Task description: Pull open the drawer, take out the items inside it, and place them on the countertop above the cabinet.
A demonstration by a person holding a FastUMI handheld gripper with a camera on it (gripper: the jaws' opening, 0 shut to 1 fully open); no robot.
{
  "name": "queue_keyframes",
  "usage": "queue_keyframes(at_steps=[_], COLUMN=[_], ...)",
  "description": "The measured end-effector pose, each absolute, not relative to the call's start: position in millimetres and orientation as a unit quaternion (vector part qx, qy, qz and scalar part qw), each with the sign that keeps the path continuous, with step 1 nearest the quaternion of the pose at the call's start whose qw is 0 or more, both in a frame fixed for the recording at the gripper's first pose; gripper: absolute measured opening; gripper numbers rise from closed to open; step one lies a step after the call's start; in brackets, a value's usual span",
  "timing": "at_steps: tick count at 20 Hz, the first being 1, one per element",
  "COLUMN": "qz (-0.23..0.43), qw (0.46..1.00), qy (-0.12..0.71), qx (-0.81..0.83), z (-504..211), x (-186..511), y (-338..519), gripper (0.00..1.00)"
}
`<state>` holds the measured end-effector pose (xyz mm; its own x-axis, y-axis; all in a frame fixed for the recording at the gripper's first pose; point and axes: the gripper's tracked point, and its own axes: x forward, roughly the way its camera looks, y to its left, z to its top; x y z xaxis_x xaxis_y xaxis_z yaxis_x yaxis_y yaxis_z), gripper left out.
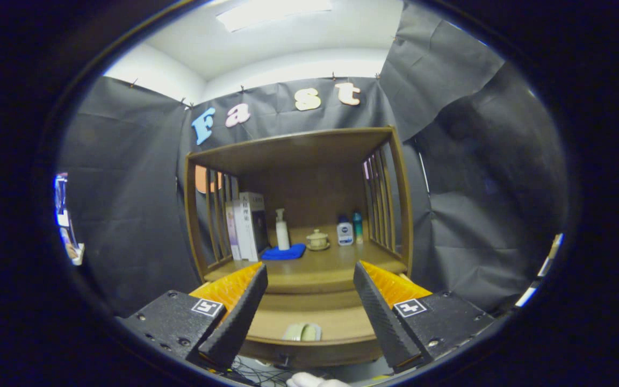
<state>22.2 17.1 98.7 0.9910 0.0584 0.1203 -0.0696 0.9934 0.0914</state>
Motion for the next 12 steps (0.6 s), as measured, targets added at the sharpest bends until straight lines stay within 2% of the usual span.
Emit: queue_keyframes(at_steps=[2,6,12], qz=[0.040,0.070,0.072], qw=[0.998,0.994,0.952], qy=[-0.042,0.078,0.296], qx=[0.037,0.037,-0.006], z=[123,119,44], x=[41,87,143], y=[24,57,85], gripper=[1.00,0.99,0.99])
